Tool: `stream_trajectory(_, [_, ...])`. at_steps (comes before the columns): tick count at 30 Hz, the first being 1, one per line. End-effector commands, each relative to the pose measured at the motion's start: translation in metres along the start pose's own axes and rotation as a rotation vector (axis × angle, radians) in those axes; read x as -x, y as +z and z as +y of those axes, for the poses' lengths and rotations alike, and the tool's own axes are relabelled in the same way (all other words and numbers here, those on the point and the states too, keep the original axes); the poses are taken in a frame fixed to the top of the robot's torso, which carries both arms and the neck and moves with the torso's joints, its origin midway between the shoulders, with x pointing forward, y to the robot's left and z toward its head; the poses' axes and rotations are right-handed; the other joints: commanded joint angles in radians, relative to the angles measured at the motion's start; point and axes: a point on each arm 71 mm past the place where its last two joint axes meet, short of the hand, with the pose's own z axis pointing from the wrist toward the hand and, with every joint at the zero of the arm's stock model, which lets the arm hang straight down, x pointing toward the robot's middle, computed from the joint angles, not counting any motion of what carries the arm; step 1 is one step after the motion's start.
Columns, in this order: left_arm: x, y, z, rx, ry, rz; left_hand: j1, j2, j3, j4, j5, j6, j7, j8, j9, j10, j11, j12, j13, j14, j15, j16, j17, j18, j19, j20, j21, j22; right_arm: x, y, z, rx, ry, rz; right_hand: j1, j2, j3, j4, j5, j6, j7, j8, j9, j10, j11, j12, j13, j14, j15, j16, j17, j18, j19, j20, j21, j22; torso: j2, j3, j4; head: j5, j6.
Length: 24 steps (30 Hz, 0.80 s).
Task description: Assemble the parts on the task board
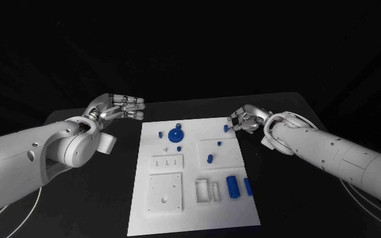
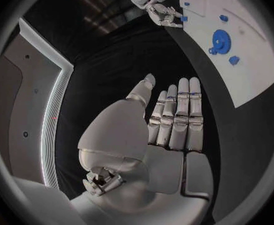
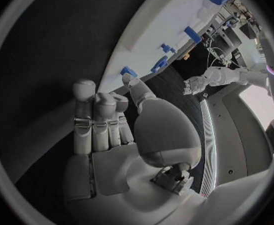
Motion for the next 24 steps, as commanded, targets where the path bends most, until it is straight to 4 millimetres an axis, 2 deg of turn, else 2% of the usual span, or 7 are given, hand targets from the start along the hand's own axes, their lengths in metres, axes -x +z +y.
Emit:
stream_trajectory(1, [-0.003,0.0,-0.001,-0.006,-0.006,0.029,-0.009,-0.001,0.007,0.001,0.008,-0.001,0.004,0.002,0.0,-0.006,0.001,0.001,0.001,0.004,0.0,-0.007,0.001,-0.003,-0.003,-0.001,0.002,0.002,-0.007,-0.001,-0.001,0.008,0.027,0.048,-0.006,0.003,0.004,-0.013,0.042,-0.008,0.0,-0.001,0.001,-0.01,-0.002,-0.006,-0.001,-0.006,-0.003,-0.006,-0.002,0.005,0.046,-0.001,-0.004,0.021,0.002,0.0,0.0008,-0.005,-0.002])
stream_trajectory(8, [-0.003,0.0,0.0,-0.001,-0.007,0.032,-0.009,-0.002,0.008,0.0,0.008,-0.002,0.005,0.002,0.0,-0.006,0.002,0.001,0.001,0.004,0.0,-0.007,0.001,-0.003,-0.003,-0.001,0.003,0.002,-0.012,-0.003,-0.005,-0.002,0.038,0.068,-0.02,-0.014,0.067,-0.03,0.155,-0.016,0.002,-0.001,0.001,-0.014,-0.003,-0.01,-0.003,-0.007,-0.005,-0.008,-0.002,0.006,0.044,-0.002,-0.008,0.025,-0.001,-0.0025,0.0002,0.001,-0.007])
stream_trajectory(10, [-0.002,0.0,0.0,0.001,-0.007,0.031,-0.009,-0.003,0.009,-0.001,0.008,-0.002,0.005,0.002,-0.001,-0.007,0.002,0.001,0.001,0.004,0.001,-0.007,0.001,-0.002,-0.004,-0.001,0.003,0.002,-0.013,-0.004,-0.006,-0.005,0.039,0.072,-0.033,-0.032,0.113,-0.028,0.165,-0.018,0.002,-0.002,0.001,-0.013,-0.004,-0.011,-0.003,-0.008,-0.005,-0.01,-0.001,0.005,0.045,-0.003,-0.008,0.031,-0.001,-0.0034,0.0012,0.001,-0.007])
stream_trajectory(14, [-0.002,0.0,0.0,0.003,-0.006,0.03,-0.009,-0.003,0.009,-0.001,0.008,-0.002,0.005,0.002,-0.001,-0.007,0.002,0.001,0.001,0.004,0.001,-0.007,0.001,-0.002,-0.004,-0.001,0.003,0.002,-0.015,-0.004,-0.007,-0.008,0.041,0.078,-0.033,-0.033,0.114,-0.028,0.167,-0.02,0.002,-0.001,0.001,-0.013,-0.004,-0.01,-0.002,-0.007,-0.005,-0.009,0.0,0.006,0.045,-0.003,-0.009,0.031,-0.001,-0.004,0.0004,0.004,-0.006])
stream_trajectory(17, [-0.002,0.0,0.0,0.004,-0.006,0.031,-0.009,-0.003,0.009,-0.001,0.008,-0.002,0.005,0.002,-0.001,-0.007,0.002,0.001,0.001,0.004,0.001,-0.007,0.001,-0.002,-0.004,-0.001,0.003,0.002,-0.017,-0.005,-0.007,-0.007,0.043,0.082,-0.034,-0.034,0.106,-0.025,0.132,-0.021,0.002,-0.002,0.001,-0.011,-0.003,-0.009,-0.002,-0.007,-0.004,-0.01,0.0,0.005,0.045,-0.002,-0.01,0.032,-0.001,-0.0038,0.0,0.005,-0.004])
stream_trajectory(20, [-0.002,0.0,0.0,0.005,-0.007,0.033,-0.009,-0.003,0.009,-0.001,0.008,-0.002,0.005,0.002,-0.001,-0.007,0.002,0.001,0.001,0.004,0.001,-0.007,0.001,-0.002,-0.004,-0.001,0.003,0.002,-0.02,-0.005,-0.006,-0.005,0.047,0.086,-0.032,-0.029,0.06,-0.013,0.016,-0.023,0.0,-0.002,0.001,-0.008,-0.001,-0.007,-0.001,-0.005,-0.003,-0.009,0.0,0.005,0.046,-0.001,-0.012,0.031,0.0,-0.0043,0.0004,0.005,-0.003])
stream_trajectory(24, [-0.002,0.0,0.0,0.007,-0.008,0.035,-0.009,-0.003,0.009,-0.001,0.008,-0.002,0.005,0.002,-0.001,-0.007,0.002,0.001,0.001,0.004,0.001,-0.007,0.001,-0.002,-0.004,-0.001,0.003,0.002,-0.022,-0.004,-0.004,-0.002,0.05,0.087,0.0,-0.004,-0.038,0.006,-0.061,-0.022,0.0,-0.001,0.001,-0.008,0.001,-0.005,0.0,-0.005,-0.001,-0.009,0.0,0.006,0.047,0.001,-0.014,0.028,-0.001,-0.0045,0.0007,0.006,-0.004])
